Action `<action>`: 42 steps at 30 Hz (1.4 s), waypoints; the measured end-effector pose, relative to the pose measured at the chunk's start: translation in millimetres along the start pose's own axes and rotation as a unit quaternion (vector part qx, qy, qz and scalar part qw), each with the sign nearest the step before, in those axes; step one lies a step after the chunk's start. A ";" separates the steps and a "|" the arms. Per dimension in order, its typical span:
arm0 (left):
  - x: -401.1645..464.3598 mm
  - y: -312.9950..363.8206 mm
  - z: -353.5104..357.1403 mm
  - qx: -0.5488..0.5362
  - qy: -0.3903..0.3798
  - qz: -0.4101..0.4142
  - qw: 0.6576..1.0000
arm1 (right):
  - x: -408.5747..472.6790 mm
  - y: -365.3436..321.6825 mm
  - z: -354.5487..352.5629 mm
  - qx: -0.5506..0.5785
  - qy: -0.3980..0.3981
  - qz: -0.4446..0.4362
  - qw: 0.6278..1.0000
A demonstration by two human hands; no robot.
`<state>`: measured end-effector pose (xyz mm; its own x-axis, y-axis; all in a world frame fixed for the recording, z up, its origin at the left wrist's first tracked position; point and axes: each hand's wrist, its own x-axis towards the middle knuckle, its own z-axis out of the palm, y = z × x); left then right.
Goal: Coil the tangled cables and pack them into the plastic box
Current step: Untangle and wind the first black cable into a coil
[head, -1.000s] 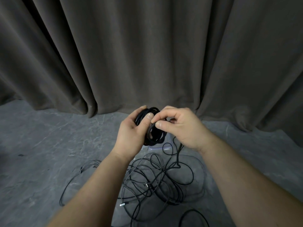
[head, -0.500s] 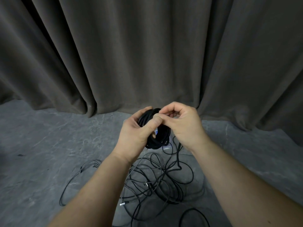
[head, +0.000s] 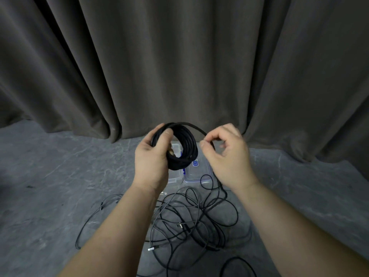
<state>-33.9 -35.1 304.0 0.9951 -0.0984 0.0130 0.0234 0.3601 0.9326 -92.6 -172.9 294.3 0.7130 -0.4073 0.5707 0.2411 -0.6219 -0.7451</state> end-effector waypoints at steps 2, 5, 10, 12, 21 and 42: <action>3.0 1.2 -2.0 -0.024 0.016 0.007 1.000 | -3.4 1.3 1.5 -0.008 -0.050 0.030 0.998; 2.6 0.5 -1.6 -0.029 0.017 0.016 0.999 | -4.8 -3.4 3.2 0.098 -0.190 0.216 0.953; -0.4 0.5 -0.6 -0.004 0.007 0.027 1.000 | -2.0 -5.5 9.4 0.248 -0.185 0.350 0.884; -1.4 0.2 -0.9 0.009 0.009 0.035 0.999 | -1.6 -6.7 11.0 0.267 -0.173 0.356 0.879; -4.1 0.0 0.8 -0.008 0.011 0.012 1.000 | -7.3 -1.2 5.4 0.002 -0.242 0.188 0.952; -41.6 -3.2 30.3 0.136 -0.101 0.037 0.985 | -7.6 -6.4 14.2 0.104 0.059 0.138 0.983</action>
<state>-78.2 -60.3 311.4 0.9531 -0.2731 0.1304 -0.1025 0.1143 0.9881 -90.2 -156.3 289.8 0.6923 -0.6235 0.3632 0.1873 -0.3308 -0.9249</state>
